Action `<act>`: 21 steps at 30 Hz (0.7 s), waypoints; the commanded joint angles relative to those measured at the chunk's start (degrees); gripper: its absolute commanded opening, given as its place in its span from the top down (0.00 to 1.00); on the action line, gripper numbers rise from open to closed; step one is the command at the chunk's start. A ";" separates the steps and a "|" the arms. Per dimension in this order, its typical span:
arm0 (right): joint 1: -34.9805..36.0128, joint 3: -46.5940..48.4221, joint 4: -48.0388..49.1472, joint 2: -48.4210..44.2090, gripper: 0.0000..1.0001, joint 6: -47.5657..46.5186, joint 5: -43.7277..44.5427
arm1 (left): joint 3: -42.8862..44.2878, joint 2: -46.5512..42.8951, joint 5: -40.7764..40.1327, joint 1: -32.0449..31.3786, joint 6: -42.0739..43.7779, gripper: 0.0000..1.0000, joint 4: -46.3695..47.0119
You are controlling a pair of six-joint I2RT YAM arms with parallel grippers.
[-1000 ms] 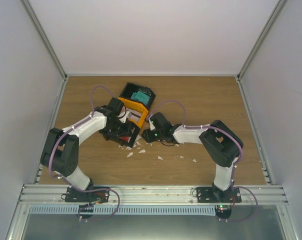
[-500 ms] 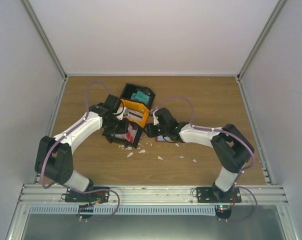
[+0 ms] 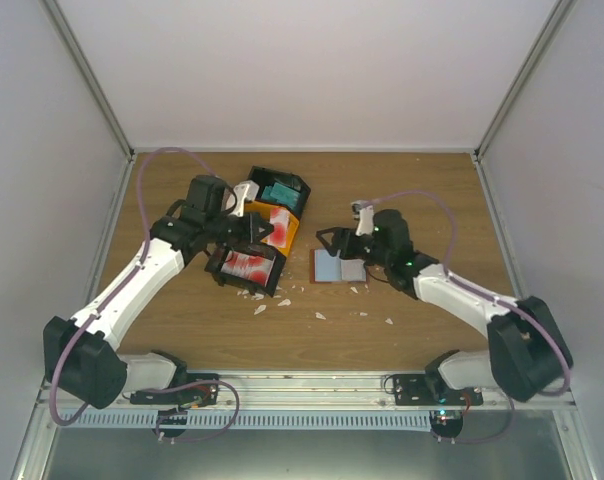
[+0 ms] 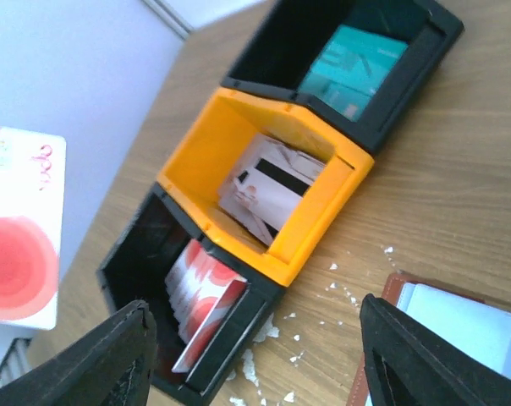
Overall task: Put the credit cards into the card holder
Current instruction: Pick up the credit card from the storage box.
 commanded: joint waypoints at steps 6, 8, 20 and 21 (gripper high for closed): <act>-3.58 -9.37 15.52 -16.37 0.27 9.64 -13.69 | -5.28 -0.58 17.23 -6.95 -17.64 1.00 36.27; -3.79 -10.01 15.11 -18.48 0.27 10.91 -13.58 | -6.01 -0.06 18.05 -8.35 -19.88 1.00 40.36; -4.43 -14.06 20.66 -22.15 0.82 18.38 -13.08 | -8.49 3.14 22.56 -10.41 -21.86 1.00 45.23; -4.38 -14.61 21.63 -22.20 0.85 18.78 -12.94 | -8.90 3.25 22.71 -10.41 -22.02 1.00 45.45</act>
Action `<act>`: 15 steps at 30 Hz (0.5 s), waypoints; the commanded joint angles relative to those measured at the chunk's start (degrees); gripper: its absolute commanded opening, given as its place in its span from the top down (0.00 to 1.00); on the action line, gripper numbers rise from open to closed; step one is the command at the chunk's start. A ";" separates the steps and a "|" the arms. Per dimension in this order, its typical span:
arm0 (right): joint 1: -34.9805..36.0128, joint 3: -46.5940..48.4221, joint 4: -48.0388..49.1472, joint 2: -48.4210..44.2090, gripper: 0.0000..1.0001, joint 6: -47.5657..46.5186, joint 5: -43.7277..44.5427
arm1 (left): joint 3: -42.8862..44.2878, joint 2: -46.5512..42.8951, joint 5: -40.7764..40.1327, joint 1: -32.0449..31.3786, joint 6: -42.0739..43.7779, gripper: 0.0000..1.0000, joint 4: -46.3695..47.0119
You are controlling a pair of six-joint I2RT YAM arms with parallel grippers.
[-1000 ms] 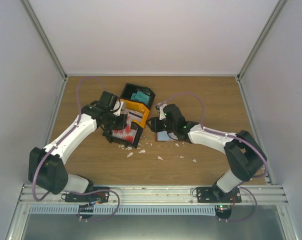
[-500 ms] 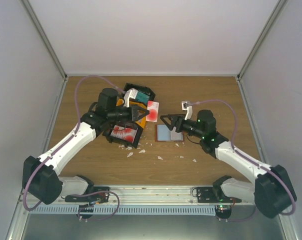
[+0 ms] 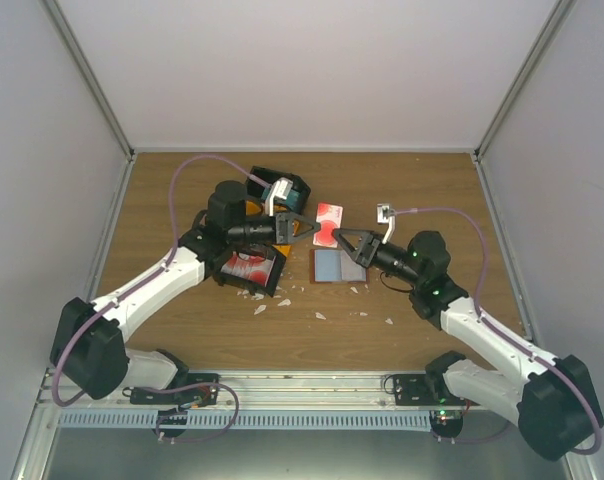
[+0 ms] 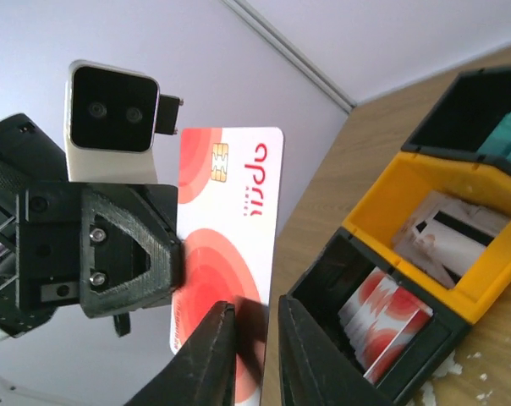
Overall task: Put the credit cards into the card holder
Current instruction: Pick up the credit card from the storage box.
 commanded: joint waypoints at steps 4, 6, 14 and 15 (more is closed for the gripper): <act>-0.56 -2.60 6.37 0.57 0.99 3.53 -1.03 | -2.52 0.73 2.60 -0.62 -0.02 1.00 4.31; -0.57 -2.74 5.98 0.87 1.00 3.56 -0.26 | -2.61 1.22 2.03 -0.62 0.88 0.98 3.34; -2.47 -2.82 -0.26 0.56 0.99 -1.12 2.41 | -3.68 3.81 -6.36 -0.68 6.19 0.58 -0.77; -3.10 -2.71 -1.47 0.49 1.00 -1.86 2.42 | -3.68 3.73 -9.47 -0.70 7.13 0.50 -1.75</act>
